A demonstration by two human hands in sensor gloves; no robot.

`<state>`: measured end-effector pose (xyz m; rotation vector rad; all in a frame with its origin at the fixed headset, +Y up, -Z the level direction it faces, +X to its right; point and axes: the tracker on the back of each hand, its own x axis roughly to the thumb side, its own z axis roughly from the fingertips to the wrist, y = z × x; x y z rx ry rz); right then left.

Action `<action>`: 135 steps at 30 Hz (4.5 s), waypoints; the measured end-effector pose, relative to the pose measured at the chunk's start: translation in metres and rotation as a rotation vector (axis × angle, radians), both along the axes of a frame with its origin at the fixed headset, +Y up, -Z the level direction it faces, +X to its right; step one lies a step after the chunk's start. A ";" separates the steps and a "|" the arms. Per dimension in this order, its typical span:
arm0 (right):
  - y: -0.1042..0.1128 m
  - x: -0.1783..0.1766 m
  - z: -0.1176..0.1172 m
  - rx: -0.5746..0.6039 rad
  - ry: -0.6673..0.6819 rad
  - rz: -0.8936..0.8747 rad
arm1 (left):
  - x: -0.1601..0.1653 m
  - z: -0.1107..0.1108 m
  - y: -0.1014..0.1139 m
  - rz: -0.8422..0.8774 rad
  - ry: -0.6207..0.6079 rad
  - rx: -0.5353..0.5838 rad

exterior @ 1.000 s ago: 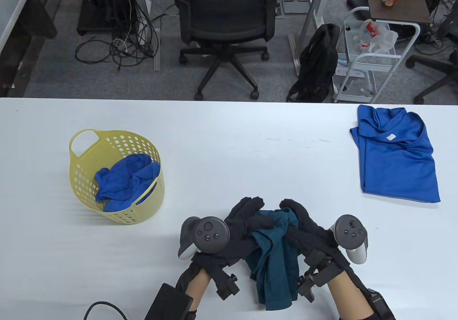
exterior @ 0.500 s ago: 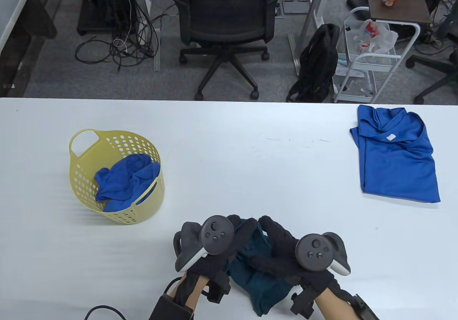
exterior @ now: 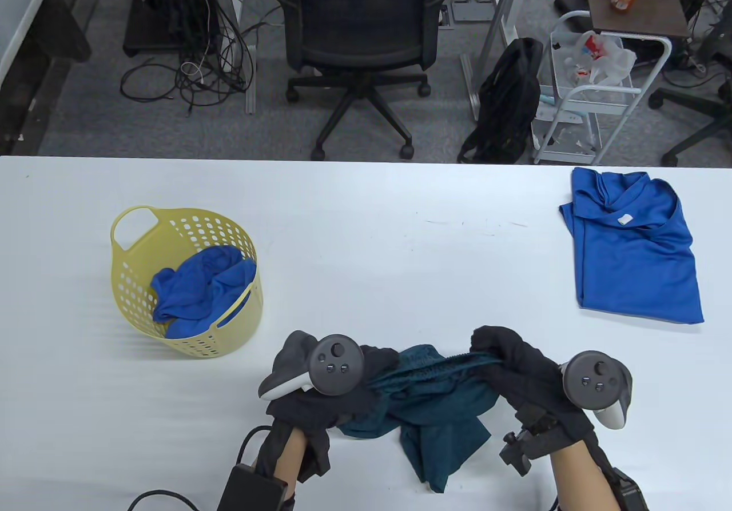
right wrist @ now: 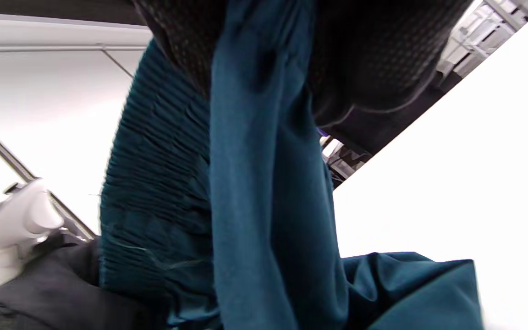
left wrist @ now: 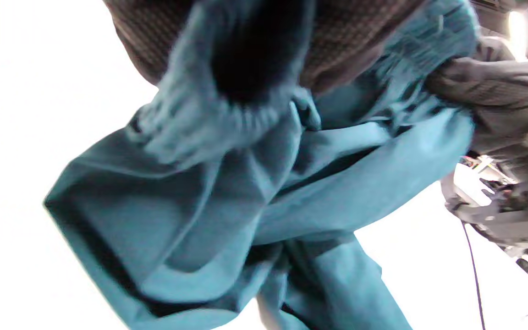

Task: Fold and stack clothes and towels from laundry basket

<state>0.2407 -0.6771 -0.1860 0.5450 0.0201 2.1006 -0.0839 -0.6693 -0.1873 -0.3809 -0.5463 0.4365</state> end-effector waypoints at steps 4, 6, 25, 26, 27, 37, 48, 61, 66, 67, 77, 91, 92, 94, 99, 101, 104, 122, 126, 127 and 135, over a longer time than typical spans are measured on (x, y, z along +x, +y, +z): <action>0.012 0.006 0.004 0.034 0.050 0.025 | -0.019 -0.001 0.009 0.128 0.113 0.135; 0.014 0.007 0.005 0.053 0.015 0.076 | -0.029 0.003 0.014 0.192 0.273 0.272; 0.026 0.027 0.013 0.173 -0.154 0.051 | -0.032 0.025 0.054 -0.067 0.355 0.677; 0.026 0.028 0.013 0.166 -0.148 0.036 | -0.032 0.024 0.052 -0.050 0.387 0.696; 0.026 0.029 0.012 0.164 -0.151 0.021 | -0.032 0.022 0.051 -0.043 0.395 0.691; 0.017 0.038 0.006 0.137 -0.218 0.041 | -0.036 0.002 0.030 -0.059 0.273 0.453; 0.018 0.037 0.007 0.137 -0.205 0.050 | -0.053 0.009 0.021 0.006 0.456 0.360; 0.014 0.045 0.002 -0.008 -0.205 0.018 | -0.074 -0.004 -0.003 0.528 0.386 0.053; 0.002 0.046 -0.007 -0.327 0.128 -0.320 | -0.083 -0.010 -0.008 0.785 0.266 -0.146; 0.001 0.046 -0.010 -0.393 0.178 -0.336 | -0.083 -0.013 -0.009 0.833 0.240 -0.245; 0.106 0.006 -0.077 0.261 -0.477 -0.025 | -0.046 -0.087 0.093 0.415 0.547 0.586; 0.000 0.033 -0.032 0.163 -0.228 0.212 | -0.047 -0.029 -0.012 0.121 0.295 0.414; -0.022 0.031 -0.028 0.094 -0.185 0.308 | -0.045 -0.026 -0.036 0.069 0.277 0.345; -0.049 0.026 -0.019 -0.023 -0.103 0.429 | -0.040 -0.019 -0.067 -0.012 0.236 0.237; -0.085 0.014 -0.003 -0.224 0.078 0.649 | -0.031 0.002 -0.106 -0.248 0.074 0.088; -0.087 0.011 -0.001 -0.217 0.128 0.755 | -0.030 0.007 -0.105 -0.313 0.005 0.090; -0.084 0.005 0.001 -0.241 0.134 0.822 | -0.028 0.007 -0.107 -0.278 0.013 0.033; -0.101 0.001 0.001 -0.354 0.116 0.993 | -0.027 0.004 -0.118 -0.456 -0.040 -0.108; -0.100 0.000 0.001 -0.299 0.104 1.008 | -0.027 0.003 -0.117 -0.452 -0.032 -0.082; -0.099 -0.001 0.001 -0.299 0.104 1.011 | -0.027 0.003 -0.117 -0.458 -0.033 -0.085; -0.065 0.005 0.005 -0.165 0.070 0.854 | -0.024 -0.006 -0.050 -0.490 0.088 0.099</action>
